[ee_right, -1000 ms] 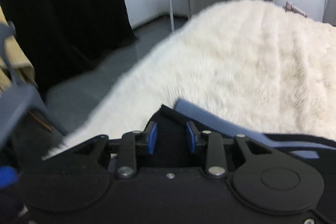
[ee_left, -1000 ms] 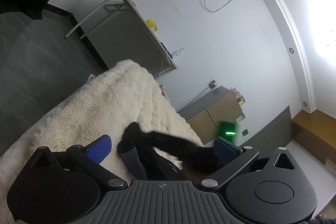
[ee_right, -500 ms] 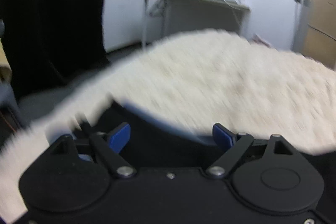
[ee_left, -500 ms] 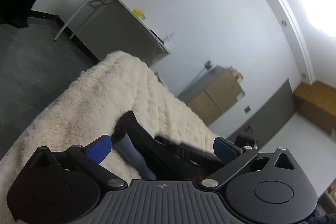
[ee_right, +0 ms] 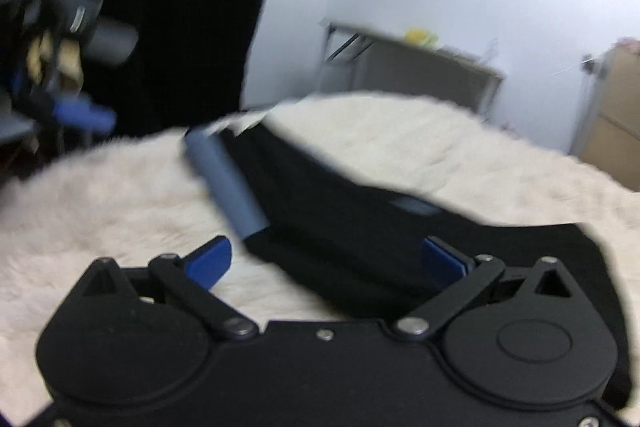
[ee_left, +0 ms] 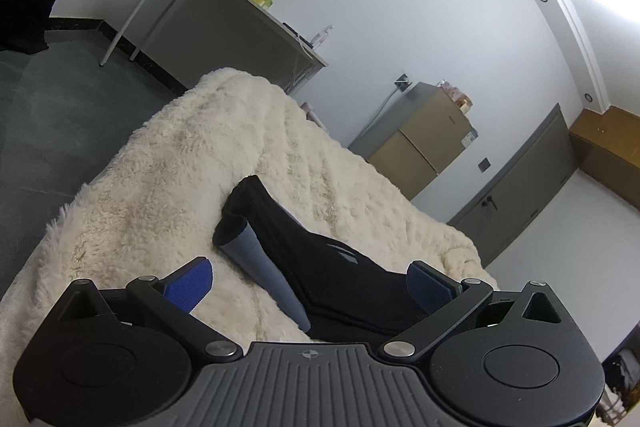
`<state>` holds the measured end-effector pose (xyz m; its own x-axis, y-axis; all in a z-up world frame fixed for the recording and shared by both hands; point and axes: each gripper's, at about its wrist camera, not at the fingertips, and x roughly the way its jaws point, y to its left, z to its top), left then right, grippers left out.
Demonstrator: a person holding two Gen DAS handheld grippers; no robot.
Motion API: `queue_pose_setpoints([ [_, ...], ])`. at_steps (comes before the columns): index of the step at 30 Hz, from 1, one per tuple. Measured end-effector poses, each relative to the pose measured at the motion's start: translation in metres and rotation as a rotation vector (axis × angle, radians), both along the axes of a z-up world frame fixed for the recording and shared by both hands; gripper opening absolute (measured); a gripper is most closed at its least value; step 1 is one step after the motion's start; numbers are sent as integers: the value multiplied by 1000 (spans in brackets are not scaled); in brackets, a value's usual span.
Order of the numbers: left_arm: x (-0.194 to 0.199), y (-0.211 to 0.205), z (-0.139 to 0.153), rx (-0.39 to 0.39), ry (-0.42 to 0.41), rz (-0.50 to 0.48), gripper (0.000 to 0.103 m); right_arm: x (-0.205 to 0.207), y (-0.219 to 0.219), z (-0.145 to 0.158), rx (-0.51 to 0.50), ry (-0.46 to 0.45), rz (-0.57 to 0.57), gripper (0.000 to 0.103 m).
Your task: Fold clothes
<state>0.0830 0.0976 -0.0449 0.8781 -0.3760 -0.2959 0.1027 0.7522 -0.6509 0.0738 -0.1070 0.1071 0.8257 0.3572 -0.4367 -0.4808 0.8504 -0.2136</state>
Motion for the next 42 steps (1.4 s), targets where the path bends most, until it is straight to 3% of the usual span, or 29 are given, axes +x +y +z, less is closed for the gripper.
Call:
queue_pose_setpoints([
  [2,5,-5,-2,17,19,-32,103,4,-44,7,-2,-66,-118,102],
  [6,21,-23,-9,93,88,-112,103,18,-114,14,42,-114,-306,95],
  [8,27,-36,-8,155,81,-144,103,26,-150,14,136,-106,-397,95],
  [12,44,-60,-5,189,28,-176,103,31,-208,-35,482,45,-508,74],
  [14,63,-78,-2,177,8,-192,103,23,-220,-69,564,81,-541,73],
  [17,104,-138,8,260,-18,-302,103,19,-224,-68,604,32,-563,76],
  [21,142,-200,18,278,-20,-444,103,12,-219,-70,598,-8,-541,82],
  [26,196,-240,49,316,-6,-596,103,6,-226,-66,642,-102,-516,87],
  [28,230,-258,59,297,61,-720,103,9,-231,-63,670,-96,-494,87],
  [31,269,-292,76,377,125,-844,103,24,-244,-58,767,-37,-435,89],
  [33,289,-312,84,459,160,-910,103,48,-269,-35,882,-92,-369,90],
  [34,304,-325,85,508,189,-958,103,64,-282,-25,893,-147,-331,103],
  [35,321,-339,81,532,245,-1012,103,97,-305,-15,915,-188,-270,102],
  [37,329,-348,73,541,310,-1051,103,128,-331,-26,916,-188,-229,93],
  [38,340,-357,66,549,370,-1084,103,138,-341,-41,880,-204,-236,94],
  [40,354,-378,57,601,429,-1179,103,148,-372,-81,1035,-140,-247,94],
  [42,373,-401,47,624,511,-1274,103,139,-377,-78,1061,-220,-228,103],
])
